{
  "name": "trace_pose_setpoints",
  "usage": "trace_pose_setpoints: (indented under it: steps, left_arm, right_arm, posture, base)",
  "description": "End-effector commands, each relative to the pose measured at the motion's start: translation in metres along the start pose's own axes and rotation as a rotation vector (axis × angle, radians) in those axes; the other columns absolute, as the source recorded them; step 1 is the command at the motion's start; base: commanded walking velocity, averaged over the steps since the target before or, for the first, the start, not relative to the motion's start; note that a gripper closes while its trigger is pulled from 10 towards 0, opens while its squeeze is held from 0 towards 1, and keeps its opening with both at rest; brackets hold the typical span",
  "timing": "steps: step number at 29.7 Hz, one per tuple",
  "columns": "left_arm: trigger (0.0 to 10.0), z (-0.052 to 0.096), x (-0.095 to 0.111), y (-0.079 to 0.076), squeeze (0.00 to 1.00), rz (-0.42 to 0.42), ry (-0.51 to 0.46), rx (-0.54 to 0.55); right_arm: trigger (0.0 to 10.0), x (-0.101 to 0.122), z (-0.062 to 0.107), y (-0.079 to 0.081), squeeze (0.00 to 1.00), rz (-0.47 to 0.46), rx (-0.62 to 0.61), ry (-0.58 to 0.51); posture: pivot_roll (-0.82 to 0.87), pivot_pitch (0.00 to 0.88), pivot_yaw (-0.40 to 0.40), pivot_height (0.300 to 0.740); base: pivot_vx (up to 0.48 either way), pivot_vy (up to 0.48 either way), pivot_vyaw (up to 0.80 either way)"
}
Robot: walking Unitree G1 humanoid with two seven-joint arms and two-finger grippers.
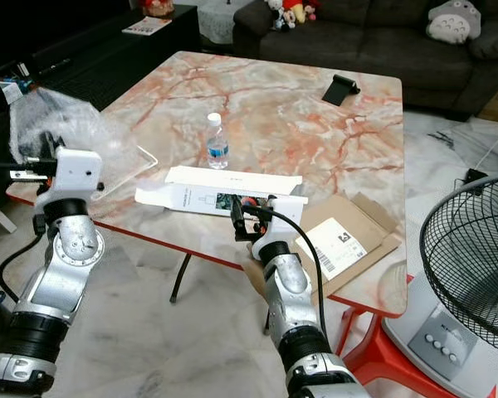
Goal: Picking trash to rubbish bin
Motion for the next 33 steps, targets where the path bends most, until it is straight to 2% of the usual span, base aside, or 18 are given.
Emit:
trace_pose_setpoints:
  steps: [1, 5, 9, 11, 12, 20, 22, 25, 33]
  left_arm:
    - [10.0, -0.004, 0.019, 0.001, 0.0, 0.032, -0.077, 0.002]
    - [10.0, 0.003, 0.034, -0.005, 0.0, 0.089, -0.145, -0.038]
    - [10.0, 0.005, 0.035, -0.005, 0.0, 0.102, -0.143, -0.042]
    - [10.0, 0.015, 0.032, -0.02, 0.0, 0.197, -0.09, -0.116]
    - [10.0, 0.02, 0.031, -0.024, 0.0, 0.213, -0.076, -0.131]
    - [10.0, 0.021, 0.028, -0.02, 0.0, 0.238, -0.052, -0.113]
    - [10.0, 0.02, 0.02, -0.015, 0.0, 0.251, -0.01, -0.086]
    - [10.0, 0.018, 0.018, -0.009, 0.0, 0.245, -0.011, -0.065]
    - [10.0, 0.02, 0.015, -0.008, 0.0, 0.239, -0.005, -0.066]
  right_arm:
    - [10.0, 0.004, -0.003, 0.004, 0.0, -0.01, 0.012, -0.01]
    - [10.0, 0.013, -0.006, 0.01, 0.0, -0.024, 0.03, -0.058]
    - [10.0, 0.016, -0.007, 0.011, 0.0, -0.033, 0.032, -0.074]
    - [10.0, 0.03, -0.011, 0.019, 0.0, -0.038, 0.06, -0.127]
    - [10.0, 0.034, -0.013, 0.022, 0.0, -0.03, 0.074, -0.141]
    - [10.0, 0.035, -0.013, 0.025, 0.0, -0.024, 0.086, -0.145]
    - [10.0, 0.034, -0.012, 0.025, 0.0, -0.027, 0.086, -0.143]
    - [10.0, 0.034, -0.011, 0.025, 0.0, -0.028, 0.086, -0.142]
    - [10.0, 0.029, -0.01, 0.023, 0.0, -0.025, 0.086, -0.124]
  posture:
    - [0.07, 0.097, 0.012, 0.74]
    - [0.07, 0.097, 0.016, 0.74]
    - [0.07, 0.097, 0.016, 0.74]
    - [0.06, 0.098, 0.018, 0.74]
    - [0.06, 0.097, 0.019, 0.74]
    - [0.07, 0.097, 0.018, 0.74]
    - [0.06, 0.095, 0.019, 0.74]
    - [0.07, 0.095, 0.018, 0.74]
    - [0.07, 0.092, 0.016, 0.74]
  base:
    - [0.0, 0.0, 0.0]
    - [0.0, 0.0, 0.0]
    - [0.0, 0.0, 0.0]
    - [0.0, 0.0, 0.0]
    - [0.0, 0.0, 0.0]
    - [0.0, 0.0, 0.0]
    - [0.0, 0.0, 0.0]
    - [0.0, 0.0, 0.0]
    - [0.0, 0.0, 0.0]
Point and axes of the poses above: a point about 5 cm out from each wrist's last joint towards the gripper, its own z axis pointing back from the gripper into the wrist, its own x axis along the axis of the wrist's last joint, y = z × x, the point moved 3 cm from there along -z, pointing out of the wrist towards the gripper, and after that the axes turned 4 degrees about -z, right-handed, at the moved point
